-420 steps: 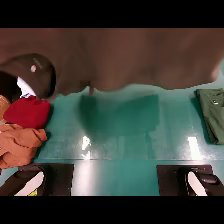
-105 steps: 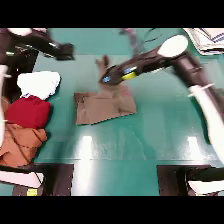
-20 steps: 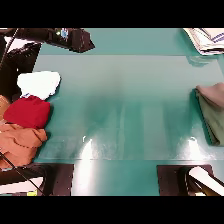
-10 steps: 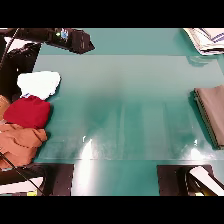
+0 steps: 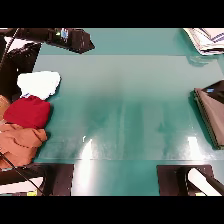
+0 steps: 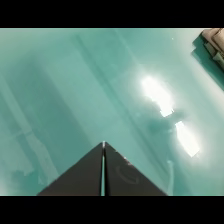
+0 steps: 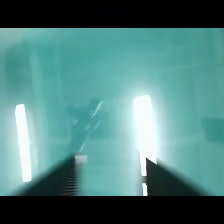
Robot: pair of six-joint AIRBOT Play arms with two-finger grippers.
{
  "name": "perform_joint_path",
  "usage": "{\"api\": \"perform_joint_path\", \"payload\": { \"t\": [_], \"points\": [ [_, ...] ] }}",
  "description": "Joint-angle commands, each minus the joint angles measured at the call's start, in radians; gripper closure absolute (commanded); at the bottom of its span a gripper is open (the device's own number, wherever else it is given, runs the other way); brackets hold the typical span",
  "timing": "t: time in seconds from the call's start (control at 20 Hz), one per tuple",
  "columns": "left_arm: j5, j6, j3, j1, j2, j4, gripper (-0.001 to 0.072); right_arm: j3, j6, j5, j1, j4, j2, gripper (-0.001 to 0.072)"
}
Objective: Fold the shirts.
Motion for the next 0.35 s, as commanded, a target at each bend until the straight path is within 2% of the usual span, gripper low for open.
{"api": "perform_joint_path", "payload": {
  "t": [0.0, 0.15, 0.3],
  "points": [
    [0.011, 0.000, 0.000, 0.000, 0.001, 0.000, 0.0683, 0.000, -0.001, -0.061, 0.239, 0.023, 0.000, 0.0702],
    [0.011, 0.000, 0.000, 0.000, 0.001, 0.000, 0.0684, 0.000, -0.006, -0.068, 0.333, 0.022, 0.000, 0.0695],
    [0.011, 0.000, 0.000, 0.000, 0.001, 0.000, 0.0683, 0.000, -0.006, -0.056, 0.347, 0.023, 0.000, 0.0695]
  ]
}}
